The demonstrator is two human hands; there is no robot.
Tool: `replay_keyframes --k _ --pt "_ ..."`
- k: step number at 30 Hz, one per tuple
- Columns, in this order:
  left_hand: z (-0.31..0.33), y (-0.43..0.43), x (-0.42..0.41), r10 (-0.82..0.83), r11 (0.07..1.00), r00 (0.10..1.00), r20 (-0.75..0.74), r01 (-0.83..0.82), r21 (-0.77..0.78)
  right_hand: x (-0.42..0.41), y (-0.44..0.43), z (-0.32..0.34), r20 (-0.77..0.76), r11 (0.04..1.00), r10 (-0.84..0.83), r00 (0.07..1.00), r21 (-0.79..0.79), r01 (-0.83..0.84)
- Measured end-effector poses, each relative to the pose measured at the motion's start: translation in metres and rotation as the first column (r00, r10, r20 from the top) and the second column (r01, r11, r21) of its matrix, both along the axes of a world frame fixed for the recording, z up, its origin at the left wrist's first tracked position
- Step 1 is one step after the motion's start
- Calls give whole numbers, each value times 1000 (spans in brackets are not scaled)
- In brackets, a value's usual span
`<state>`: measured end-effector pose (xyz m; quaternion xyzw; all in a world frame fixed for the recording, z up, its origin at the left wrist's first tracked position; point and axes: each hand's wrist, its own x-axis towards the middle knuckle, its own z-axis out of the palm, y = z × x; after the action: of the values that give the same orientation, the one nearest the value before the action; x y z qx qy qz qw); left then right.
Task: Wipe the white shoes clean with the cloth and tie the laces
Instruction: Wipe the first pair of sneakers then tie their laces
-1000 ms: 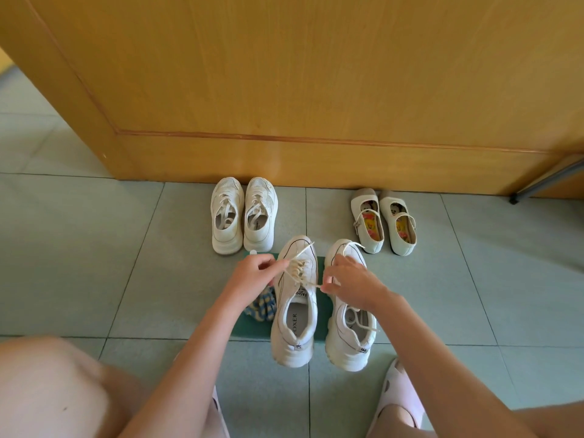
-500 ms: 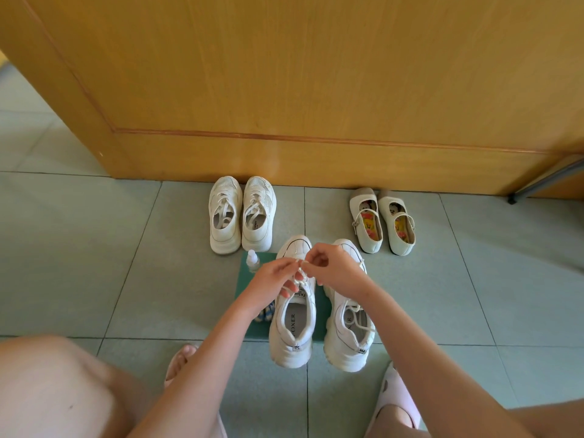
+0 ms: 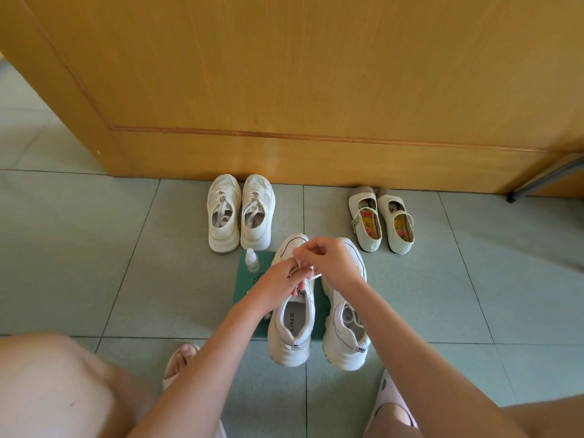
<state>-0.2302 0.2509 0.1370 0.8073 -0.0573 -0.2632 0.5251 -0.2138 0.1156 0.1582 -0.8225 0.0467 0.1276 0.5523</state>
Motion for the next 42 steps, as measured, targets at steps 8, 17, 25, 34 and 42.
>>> replay_keyframes --k 8,17,25,34,42 --pt "-3 5 5 49 997 993 -108 -56 -54 -2 -15 2 -7 917 319 948 -252 -310" --pt "-4 11 4 141 979 980 -143 -159 -125 -2 -14 -8 -55 912 269 962 -307 -272" --pt "-9 9 5 254 925 924 -285 -318 -207 -11 -8 -2 -164 997 22 986 -72 -35" --pt "-10 16 7 227 826 812 -537 -453 -336 -21 -8 -6 -67 960 235 970 -139 -242" --pt "-8 14 3 372 890 858 -355 -439 -127 -21 -18 -19 -124 917 316 940 -216 -337"
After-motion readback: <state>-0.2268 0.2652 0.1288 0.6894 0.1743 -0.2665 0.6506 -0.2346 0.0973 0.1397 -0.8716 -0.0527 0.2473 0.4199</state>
